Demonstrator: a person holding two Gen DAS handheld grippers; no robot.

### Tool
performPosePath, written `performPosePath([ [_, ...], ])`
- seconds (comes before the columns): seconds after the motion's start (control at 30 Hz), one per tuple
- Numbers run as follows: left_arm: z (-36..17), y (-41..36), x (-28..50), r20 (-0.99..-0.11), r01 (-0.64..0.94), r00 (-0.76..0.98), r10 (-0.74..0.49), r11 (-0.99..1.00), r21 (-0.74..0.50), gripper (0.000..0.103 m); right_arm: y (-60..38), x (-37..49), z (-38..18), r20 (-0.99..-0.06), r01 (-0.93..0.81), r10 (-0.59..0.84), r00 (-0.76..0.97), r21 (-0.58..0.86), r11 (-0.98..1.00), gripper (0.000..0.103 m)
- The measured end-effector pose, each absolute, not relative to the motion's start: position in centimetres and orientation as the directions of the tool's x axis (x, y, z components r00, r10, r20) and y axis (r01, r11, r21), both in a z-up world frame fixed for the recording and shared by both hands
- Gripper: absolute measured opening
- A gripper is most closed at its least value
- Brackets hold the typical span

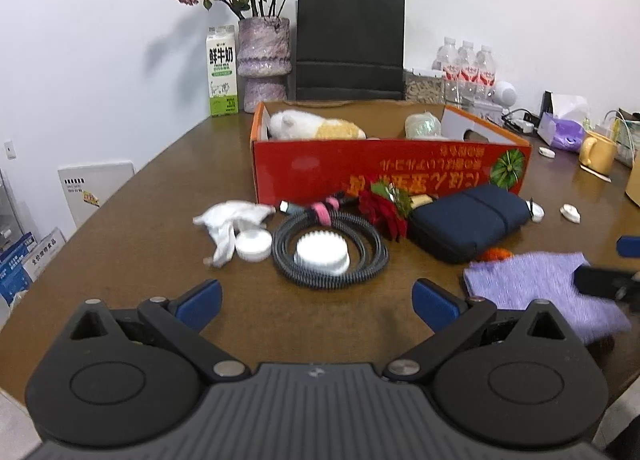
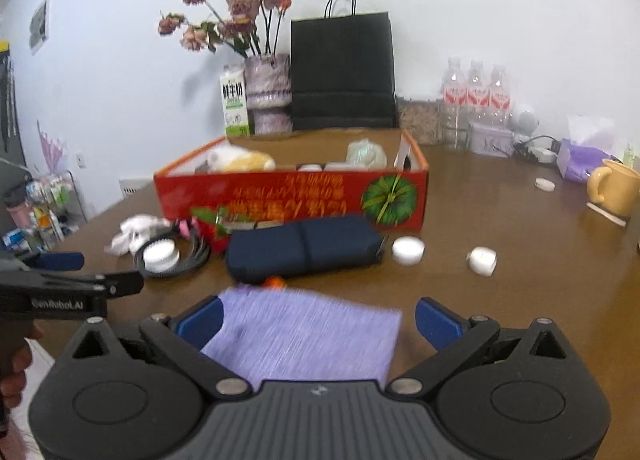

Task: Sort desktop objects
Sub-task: 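Grasp the purple drawstring pouch with the right gripper and lift it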

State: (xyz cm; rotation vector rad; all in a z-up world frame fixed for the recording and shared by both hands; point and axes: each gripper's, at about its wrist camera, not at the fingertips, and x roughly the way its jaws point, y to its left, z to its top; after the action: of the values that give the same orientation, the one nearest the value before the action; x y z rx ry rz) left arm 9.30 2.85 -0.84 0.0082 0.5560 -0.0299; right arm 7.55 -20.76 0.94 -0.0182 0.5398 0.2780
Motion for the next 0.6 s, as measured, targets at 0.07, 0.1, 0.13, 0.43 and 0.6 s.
performPosePath([
  [0.07, -1.2, 2.9, 9.0, -0.537, 0.040, 0.842, -0.038, 0.999, -0.008, 0.103, -19.8, 7.3, -0.2, -0.525, -0.250, 0.225, 0.821, 0.023, 0.968, 0.102],
  [0.1, -1.4, 3.0, 8.8, -0.540, 0.043, 0.841, -0.042, 0.999, -0.011, 0.103, -19.5, 7.2, -0.8, -0.531, -0.245, 0.213, 0.820, 0.010, 0.970, 0.100],
  [0.13, -1.5, 3.0, 8.7, -0.541, 0.046, 0.840, -0.044, 0.999, -0.011, 0.103, -19.2, 7.1, -1.2, -0.540, -0.246, 0.207, 0.816, 0.001, 0.969, 0.098],
  [0.43, -1.3, 3.3, 7.6, -0.528, 0.050, 0.848, -0.051, 0.999, -0.016, 0.103, -18.8, 6.6, -0.9, -0.516, -0.263, 0.227, 0.826, 0.002, 0.965, 0.046],
  [0.6, -1.3, 3.1, 7.2, -0.527, 0.066, 0.847, -0.064, 0.998, -0.016, 0.103, -18.1, 6.4, -0.5, -0.512, -0.287, 0.241, 0.824, -0.011, 0.958, 0.023],
])
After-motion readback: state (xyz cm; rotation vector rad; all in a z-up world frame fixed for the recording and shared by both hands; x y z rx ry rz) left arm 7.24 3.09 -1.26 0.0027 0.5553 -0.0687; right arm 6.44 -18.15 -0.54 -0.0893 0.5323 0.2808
